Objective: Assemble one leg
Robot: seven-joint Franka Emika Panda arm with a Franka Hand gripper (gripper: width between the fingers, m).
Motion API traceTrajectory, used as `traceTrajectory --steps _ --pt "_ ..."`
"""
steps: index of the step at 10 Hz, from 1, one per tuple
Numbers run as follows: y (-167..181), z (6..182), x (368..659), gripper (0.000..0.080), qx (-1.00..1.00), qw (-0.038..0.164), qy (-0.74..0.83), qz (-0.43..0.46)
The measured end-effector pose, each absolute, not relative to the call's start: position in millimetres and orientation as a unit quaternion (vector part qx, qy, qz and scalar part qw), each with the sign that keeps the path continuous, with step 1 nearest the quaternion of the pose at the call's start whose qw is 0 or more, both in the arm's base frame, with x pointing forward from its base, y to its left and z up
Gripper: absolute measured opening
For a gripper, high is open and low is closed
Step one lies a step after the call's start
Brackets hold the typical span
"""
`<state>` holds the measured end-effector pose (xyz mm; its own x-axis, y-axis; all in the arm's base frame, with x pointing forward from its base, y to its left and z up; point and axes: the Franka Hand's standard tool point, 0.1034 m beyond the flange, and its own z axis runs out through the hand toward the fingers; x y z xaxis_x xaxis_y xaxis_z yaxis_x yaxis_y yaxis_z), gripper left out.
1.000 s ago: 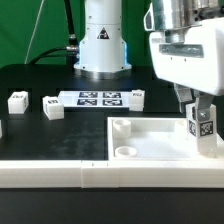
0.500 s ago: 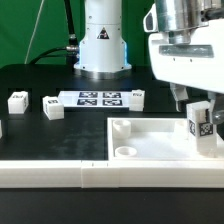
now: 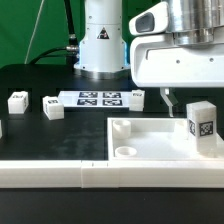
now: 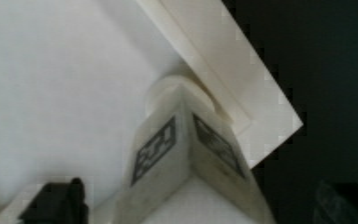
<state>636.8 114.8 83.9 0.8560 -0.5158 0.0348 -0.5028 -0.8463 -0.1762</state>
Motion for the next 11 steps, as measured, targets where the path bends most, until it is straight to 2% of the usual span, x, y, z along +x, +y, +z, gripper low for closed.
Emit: traceTrajectory --steps 2,4,6,7,8,11 --pt "114.3 84.3 637.2 0.0649 -0.986 0.066 0.143 -0.051" --pt "112.1 83.8 636.8 0.0649 -0.995 0.061 0.063 -0.055" --pt "111.3 83.8 637.0 0.0386 -0.997 0.058 0.010 -0.058" --pt "111.3 83.7 637.0 0.0386 -0.997 0.058 0.010 -0.058" --pt "111.3 83.6 637.0 0.0291 -0.997 0.058 0.010 -0.058" --pt "111.0 82.6 636.8 0.0291 -0.996 0.059 0.022 -0.057"
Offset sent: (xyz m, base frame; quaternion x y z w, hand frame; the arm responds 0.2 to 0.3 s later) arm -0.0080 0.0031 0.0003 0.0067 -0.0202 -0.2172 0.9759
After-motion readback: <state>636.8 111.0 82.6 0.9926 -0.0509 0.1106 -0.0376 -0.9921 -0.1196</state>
